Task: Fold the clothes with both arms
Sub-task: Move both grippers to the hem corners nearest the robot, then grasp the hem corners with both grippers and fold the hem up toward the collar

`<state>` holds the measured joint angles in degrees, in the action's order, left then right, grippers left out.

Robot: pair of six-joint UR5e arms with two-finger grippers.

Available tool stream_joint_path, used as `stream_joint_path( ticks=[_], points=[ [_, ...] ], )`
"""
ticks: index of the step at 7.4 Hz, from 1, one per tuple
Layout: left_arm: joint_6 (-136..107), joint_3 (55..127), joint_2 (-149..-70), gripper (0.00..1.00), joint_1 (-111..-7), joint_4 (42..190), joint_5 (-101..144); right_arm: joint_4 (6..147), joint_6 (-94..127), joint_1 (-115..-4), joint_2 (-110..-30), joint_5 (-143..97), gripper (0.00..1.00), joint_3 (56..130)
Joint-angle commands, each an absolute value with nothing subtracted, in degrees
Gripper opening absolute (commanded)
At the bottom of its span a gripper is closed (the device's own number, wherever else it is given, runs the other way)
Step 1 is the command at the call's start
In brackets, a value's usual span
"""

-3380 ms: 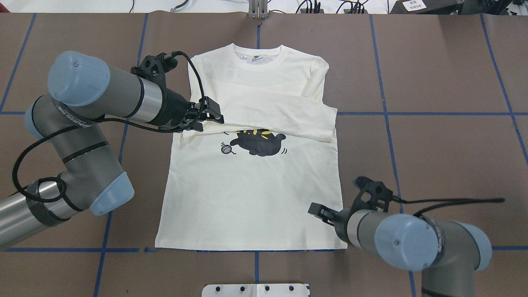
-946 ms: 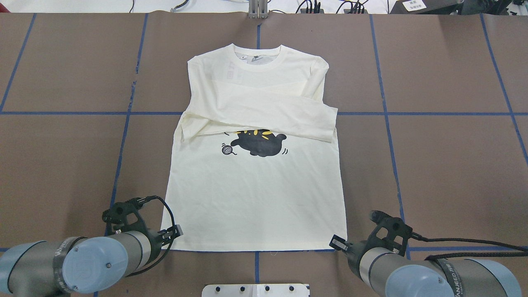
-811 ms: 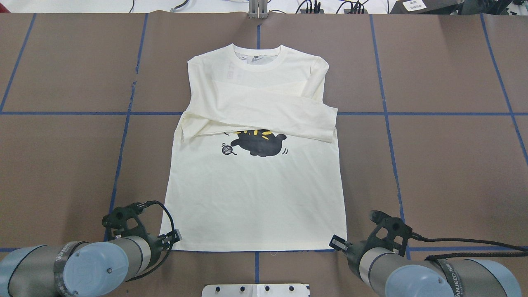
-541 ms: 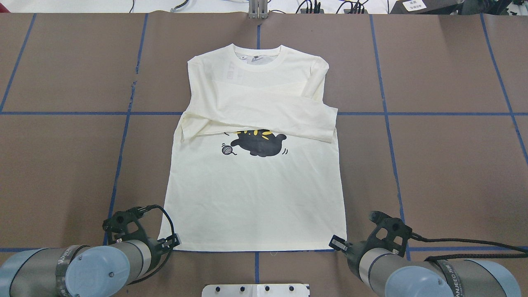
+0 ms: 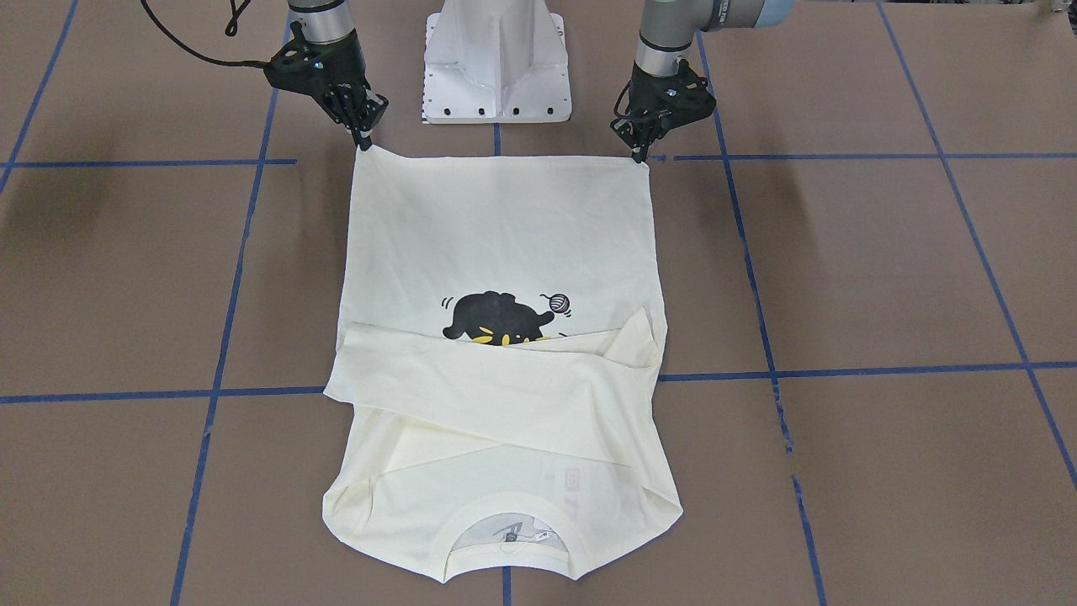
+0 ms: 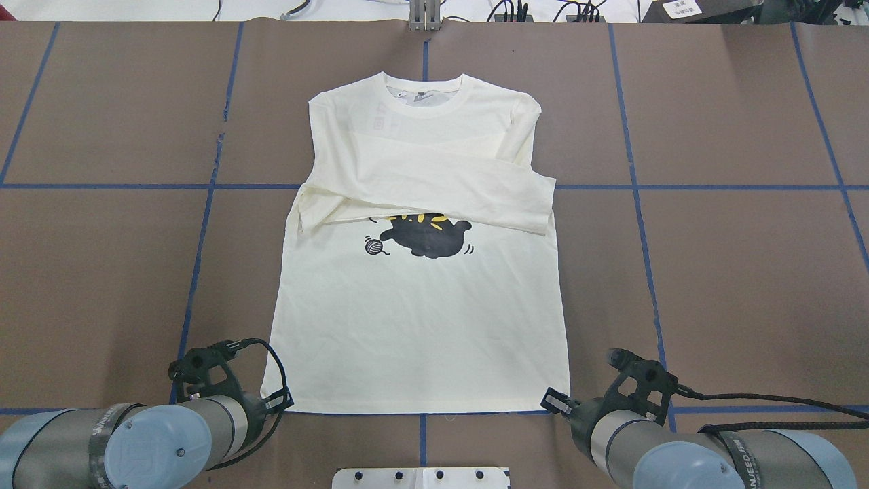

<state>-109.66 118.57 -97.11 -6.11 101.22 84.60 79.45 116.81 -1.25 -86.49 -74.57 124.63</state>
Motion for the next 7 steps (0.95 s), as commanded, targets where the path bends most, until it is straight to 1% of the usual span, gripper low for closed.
stream_joint_path(
  ticks=[1, 3, 4, 5, 6, 7],
  points=[
    [-109.51, 121.97, -96.6, 0.0, -6.24, 100.03, 85.07, 79.45, 116.81, -1.23, -86.57, -74.18, 0.0, 126.81],
    [-110.3, 130.73, -91.26, 0.0, -4.41, 99.58, 85.08, 79.45, 116.89, 0.78, -91.02, -74.35, 0.0, 133.56],
    [-111.78, 133.83, -90.19, 0.0, -2.22, 99.49, 85.08, 79.45, 116.89, 2.79, -94.01, -74.36, 0.0, 137.94],
    [-115.19, 137.42, -90.52, 0.0, 1.02, 97.32, 85.08, 79.45, 116.98, 4.2, -95.78, -74.53, 0.0, 140.95],
    [-115.31, 140.24, -91.48, 0.0, 1.4, 94.86, 85.08, 79.45, 116.98, 3.96, -96.15, -74.62, 0.0, 143.76],
    [-114.53, 139.58, -95.32, 0.0, -0.42, 94.66, 84.99, 79.45, 116.81, -0.74, -95.28, -74.79, 0.0, 144.57]
  ],
)
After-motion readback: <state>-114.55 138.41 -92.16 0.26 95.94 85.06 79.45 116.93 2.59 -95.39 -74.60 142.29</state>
